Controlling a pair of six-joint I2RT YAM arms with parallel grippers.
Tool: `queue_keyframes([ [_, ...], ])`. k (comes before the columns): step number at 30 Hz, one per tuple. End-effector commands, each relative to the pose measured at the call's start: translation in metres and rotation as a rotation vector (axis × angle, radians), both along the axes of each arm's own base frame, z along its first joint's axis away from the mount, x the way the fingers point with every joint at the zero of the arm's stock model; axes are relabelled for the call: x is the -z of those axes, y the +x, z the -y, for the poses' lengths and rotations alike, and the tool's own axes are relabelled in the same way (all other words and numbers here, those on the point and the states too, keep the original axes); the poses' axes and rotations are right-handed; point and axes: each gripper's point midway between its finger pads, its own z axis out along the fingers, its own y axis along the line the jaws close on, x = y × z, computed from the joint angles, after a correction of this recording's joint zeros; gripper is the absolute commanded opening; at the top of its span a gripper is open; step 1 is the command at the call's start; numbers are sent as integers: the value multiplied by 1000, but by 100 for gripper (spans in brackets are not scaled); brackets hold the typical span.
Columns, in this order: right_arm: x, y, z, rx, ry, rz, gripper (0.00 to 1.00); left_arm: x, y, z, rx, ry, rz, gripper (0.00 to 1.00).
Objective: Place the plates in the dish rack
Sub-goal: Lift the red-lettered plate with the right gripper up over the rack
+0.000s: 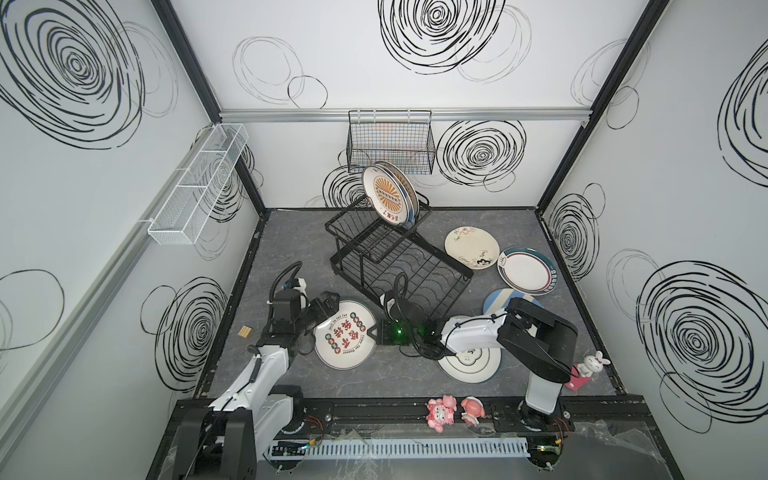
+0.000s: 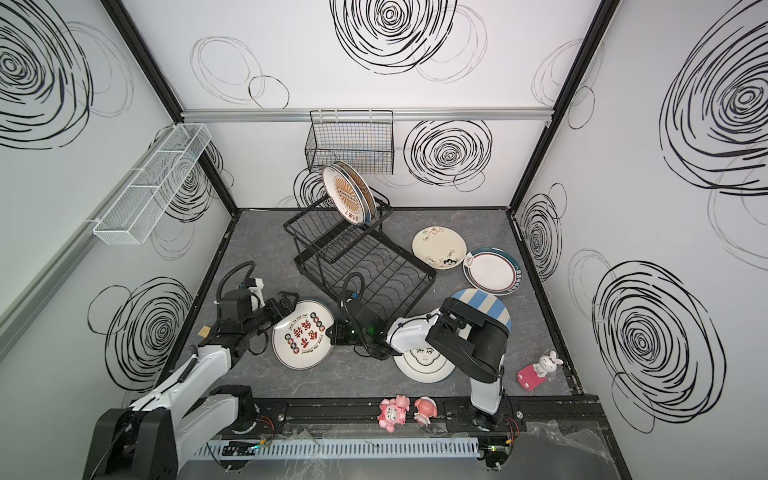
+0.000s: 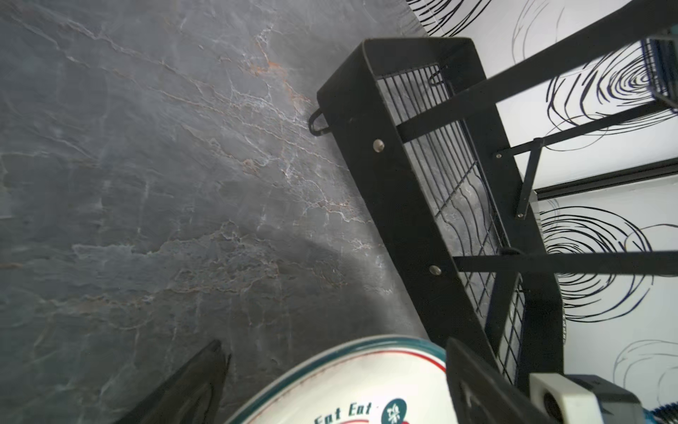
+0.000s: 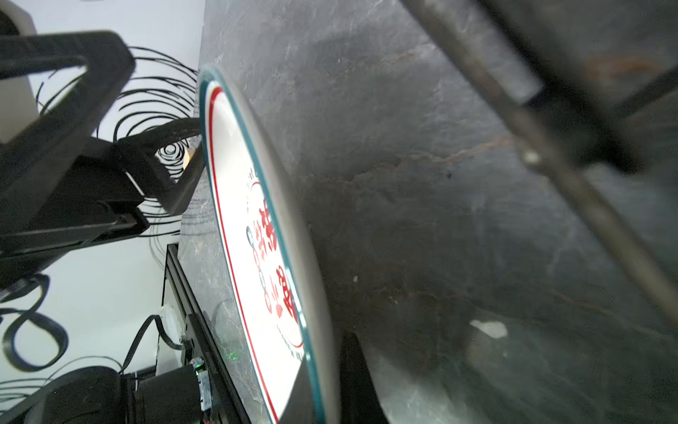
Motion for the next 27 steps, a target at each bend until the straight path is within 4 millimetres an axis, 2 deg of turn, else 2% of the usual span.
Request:
queue_keyframes([
  [1, -16, 6, 9, 18, -20, 64, 0, -36, 8, 9, 53, -36, 59, 96],
  [8, -58, 6, 31, 4, -91, 232, 0, -88, 16, 11, 181, 98, 105, 96],
  [12, -94, 2, 51, -12, -101, 351, 0, -101, 20, 2, 204, 178, 120, 96],
  [16, -120, 0, 74, -35, -163, 436, 0, -103, 21, -2, 201, 138, 152, 96],
  [20, -153, -1, 98, -53, -194, 565, 0, -92, 24, -6, 169, 159, 127, 96],
  [27, -240, 21, 150, 49, -162, 708, 0, -97, 26, -6, 170, 169, 139, 96],
])
